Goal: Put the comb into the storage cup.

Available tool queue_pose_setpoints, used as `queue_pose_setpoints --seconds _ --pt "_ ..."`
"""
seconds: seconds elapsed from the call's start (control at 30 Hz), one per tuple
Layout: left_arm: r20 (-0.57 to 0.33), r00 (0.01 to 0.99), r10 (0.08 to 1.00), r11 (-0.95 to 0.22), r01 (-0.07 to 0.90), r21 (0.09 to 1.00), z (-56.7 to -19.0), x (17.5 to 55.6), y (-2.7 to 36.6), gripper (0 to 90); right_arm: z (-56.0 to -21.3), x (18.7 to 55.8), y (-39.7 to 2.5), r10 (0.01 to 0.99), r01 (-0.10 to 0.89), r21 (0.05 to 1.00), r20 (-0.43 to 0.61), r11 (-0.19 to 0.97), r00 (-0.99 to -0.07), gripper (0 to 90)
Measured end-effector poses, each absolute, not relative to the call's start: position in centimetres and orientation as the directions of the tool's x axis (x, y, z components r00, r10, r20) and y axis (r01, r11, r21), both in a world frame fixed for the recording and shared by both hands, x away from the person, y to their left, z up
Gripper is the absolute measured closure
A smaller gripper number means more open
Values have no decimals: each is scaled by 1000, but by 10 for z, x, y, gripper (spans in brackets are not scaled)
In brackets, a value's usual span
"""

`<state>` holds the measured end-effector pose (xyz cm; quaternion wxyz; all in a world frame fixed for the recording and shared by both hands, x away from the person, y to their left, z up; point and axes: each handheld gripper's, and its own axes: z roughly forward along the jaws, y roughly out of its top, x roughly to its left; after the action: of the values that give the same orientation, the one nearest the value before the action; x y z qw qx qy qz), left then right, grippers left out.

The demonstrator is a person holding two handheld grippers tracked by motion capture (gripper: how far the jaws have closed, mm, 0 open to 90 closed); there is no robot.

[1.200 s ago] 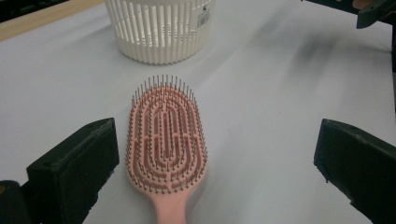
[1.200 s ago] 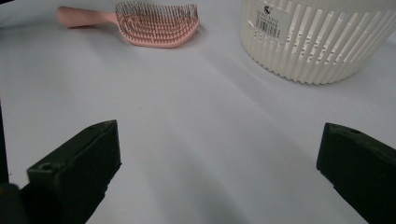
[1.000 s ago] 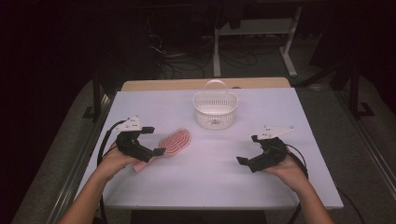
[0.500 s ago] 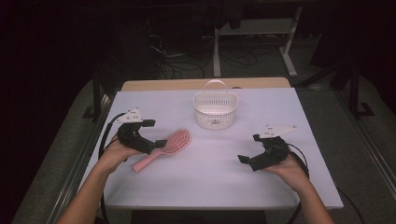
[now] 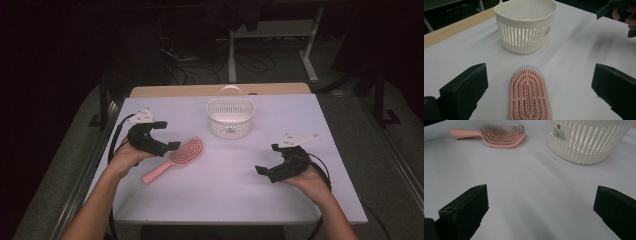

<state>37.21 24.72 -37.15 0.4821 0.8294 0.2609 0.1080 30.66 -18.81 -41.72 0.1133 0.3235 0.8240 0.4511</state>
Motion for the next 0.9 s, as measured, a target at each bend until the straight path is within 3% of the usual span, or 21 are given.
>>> queue_pose_setpoints --seconds 0.9 --pt "-60 773 632 -392 385 836 -370 381 251 4 -418 308 -189 638 435 818 111 376 -762 0"
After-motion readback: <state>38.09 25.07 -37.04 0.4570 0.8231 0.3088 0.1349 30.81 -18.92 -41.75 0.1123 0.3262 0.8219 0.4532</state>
